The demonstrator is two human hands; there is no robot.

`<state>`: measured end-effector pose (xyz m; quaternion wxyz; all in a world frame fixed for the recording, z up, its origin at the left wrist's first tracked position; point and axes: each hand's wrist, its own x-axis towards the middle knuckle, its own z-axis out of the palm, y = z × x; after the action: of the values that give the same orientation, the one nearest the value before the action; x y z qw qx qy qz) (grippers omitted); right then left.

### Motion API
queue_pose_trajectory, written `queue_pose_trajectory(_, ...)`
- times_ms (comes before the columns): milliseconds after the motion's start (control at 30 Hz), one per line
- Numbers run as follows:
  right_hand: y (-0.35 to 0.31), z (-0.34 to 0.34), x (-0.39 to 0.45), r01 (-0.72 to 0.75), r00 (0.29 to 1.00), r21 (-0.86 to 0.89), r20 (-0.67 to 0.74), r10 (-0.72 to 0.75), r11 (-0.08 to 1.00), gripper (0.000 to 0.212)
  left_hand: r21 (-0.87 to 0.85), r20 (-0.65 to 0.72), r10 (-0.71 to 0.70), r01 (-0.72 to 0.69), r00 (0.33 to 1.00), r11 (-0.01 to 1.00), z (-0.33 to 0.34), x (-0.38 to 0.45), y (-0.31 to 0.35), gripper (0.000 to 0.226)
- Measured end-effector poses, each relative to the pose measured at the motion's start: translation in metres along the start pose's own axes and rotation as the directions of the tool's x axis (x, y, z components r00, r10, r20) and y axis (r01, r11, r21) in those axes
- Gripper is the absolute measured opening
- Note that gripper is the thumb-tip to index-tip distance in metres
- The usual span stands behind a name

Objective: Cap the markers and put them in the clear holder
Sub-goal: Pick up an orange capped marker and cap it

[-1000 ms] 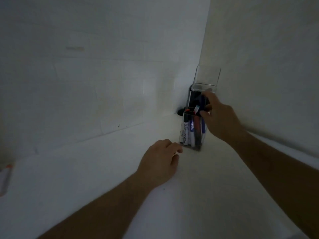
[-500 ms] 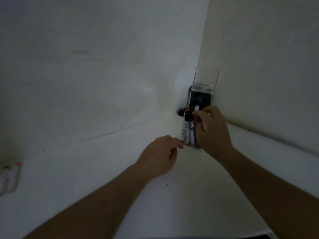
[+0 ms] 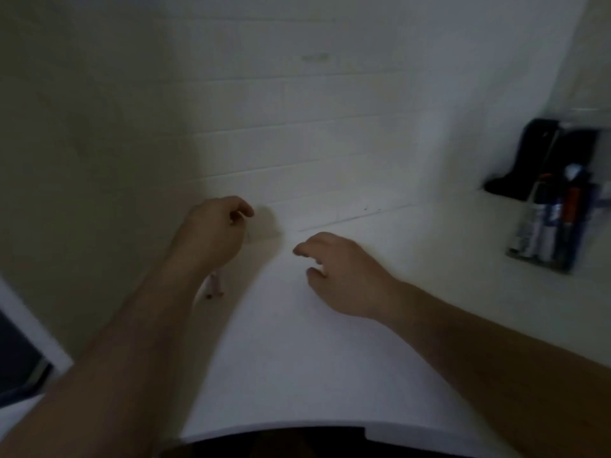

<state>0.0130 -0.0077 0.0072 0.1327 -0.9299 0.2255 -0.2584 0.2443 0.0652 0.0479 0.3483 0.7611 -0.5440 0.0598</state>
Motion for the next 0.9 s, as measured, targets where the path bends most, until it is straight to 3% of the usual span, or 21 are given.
queue_pose_trajectory(100,-0.032,0.036,0.027,0.050,0.994,0.011,0.092,-0.051,0.999,0.044,-0.040,0.007,-0.165,0.165,0.986,0.985,-0.011,-0.004,-0.028,0.031)
queue_pose_trajectory(333,-0.066,0.074,0.051,0.106,0.975,-0.059,0.203,-0.093,0.993,0.027,-0.006,0.082,-0.263,0.265,0.961,0.964,-0.012,0.000,-0.039,0.031)
queue_pose_trajectory(467,-0.065,0.070,0.056,0.092,0.985,-0.120,0.157,-0.073,0.988,0.031,0.032,0.083,-0.306,0.304,0.948,0.952,-0.022,0.001,-0.043,0.027)
queue_pose_trajectory(633,-0.033,0.049,0.053,-0.063,0.995,-0.276,0.063,0.083,0.959,0.029,0.180,0.278,-0.289,0.246,0.916,0.952,-0.023,-0.003,-0.039,0.010)
queue_pose_trajectory(767,0.001,0.025,0.033,-0.164,0.983,-0.265,0.032,0.179,0.950,0.019,0.308,0.424,-0.337,0.216,0.841,0.927,-0.025,-0.006,-0.032,0.036)
queue_pose_trajectory(900,0.016,0.020,0.019,-0.190,0.982,-0.208,-0.023,0.189,0.960,0.021,0.322,0.420,-0.339,0.212,0.842,0.923,-0.020,-0.007,-0.031,0.041)
